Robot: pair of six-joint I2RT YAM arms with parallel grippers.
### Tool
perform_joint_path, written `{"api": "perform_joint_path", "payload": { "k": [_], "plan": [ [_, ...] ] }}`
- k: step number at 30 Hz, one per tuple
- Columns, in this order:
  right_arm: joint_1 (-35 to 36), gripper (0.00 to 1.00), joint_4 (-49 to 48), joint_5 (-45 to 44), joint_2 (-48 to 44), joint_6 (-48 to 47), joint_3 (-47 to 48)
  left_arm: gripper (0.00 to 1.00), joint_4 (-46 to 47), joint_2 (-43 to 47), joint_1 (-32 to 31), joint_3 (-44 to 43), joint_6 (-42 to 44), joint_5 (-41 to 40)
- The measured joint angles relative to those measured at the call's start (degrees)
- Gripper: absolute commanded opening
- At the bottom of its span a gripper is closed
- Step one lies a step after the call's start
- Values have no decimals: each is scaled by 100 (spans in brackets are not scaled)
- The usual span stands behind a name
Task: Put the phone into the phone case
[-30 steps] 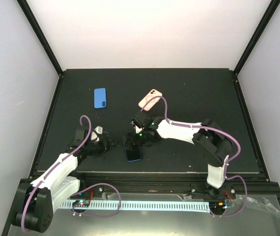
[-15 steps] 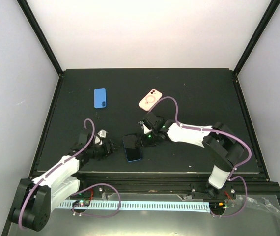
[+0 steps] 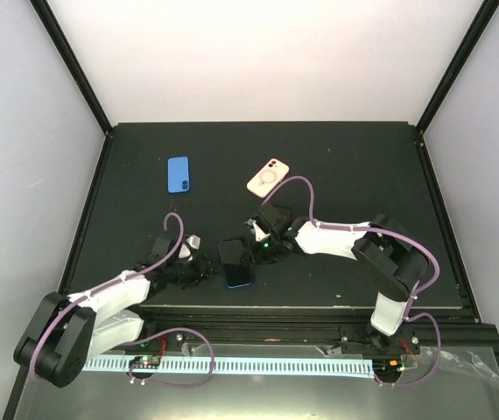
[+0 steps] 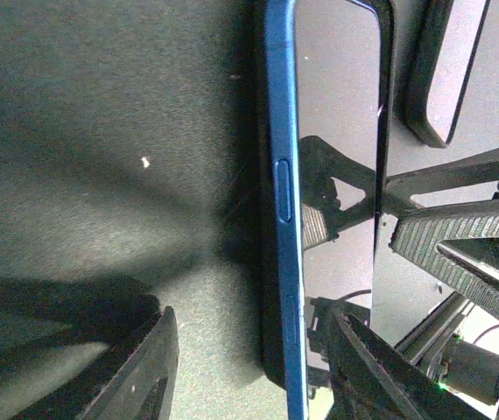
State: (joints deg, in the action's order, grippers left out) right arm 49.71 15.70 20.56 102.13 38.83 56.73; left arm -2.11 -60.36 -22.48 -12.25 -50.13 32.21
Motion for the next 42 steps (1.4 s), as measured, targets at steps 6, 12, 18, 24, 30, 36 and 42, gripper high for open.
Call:
{"api": "perform_joint_path", "payload": {
  "k": [6,12,18,24,30,36,42],
  "plan": [
    [-11,36,-74,59,13,2,-42,36,291,-459,-199,-129,-26,-103],
    [-28,38,-151,81,15,7,-92,28,365,-688,-356,-262,-20,-221],
    [-31,40,-192,83,15,9,-105,22,367,-791,-391,-448,48,-389],
    [-31,40,-295,127,37,24,-173,30,365,-942,-428,-522,136,-496],
    [-31,36,-334,146,52,28,-216,43,238,-938,-450,-562,190,-638],
    [-37,35,-400,164,59,52,-267,41,157,-848,-511,-564,190,-671],
    [-59,35,-459,232,59,105,-297,20,254,-946,-595,-560,131,-645]
  ]
}}
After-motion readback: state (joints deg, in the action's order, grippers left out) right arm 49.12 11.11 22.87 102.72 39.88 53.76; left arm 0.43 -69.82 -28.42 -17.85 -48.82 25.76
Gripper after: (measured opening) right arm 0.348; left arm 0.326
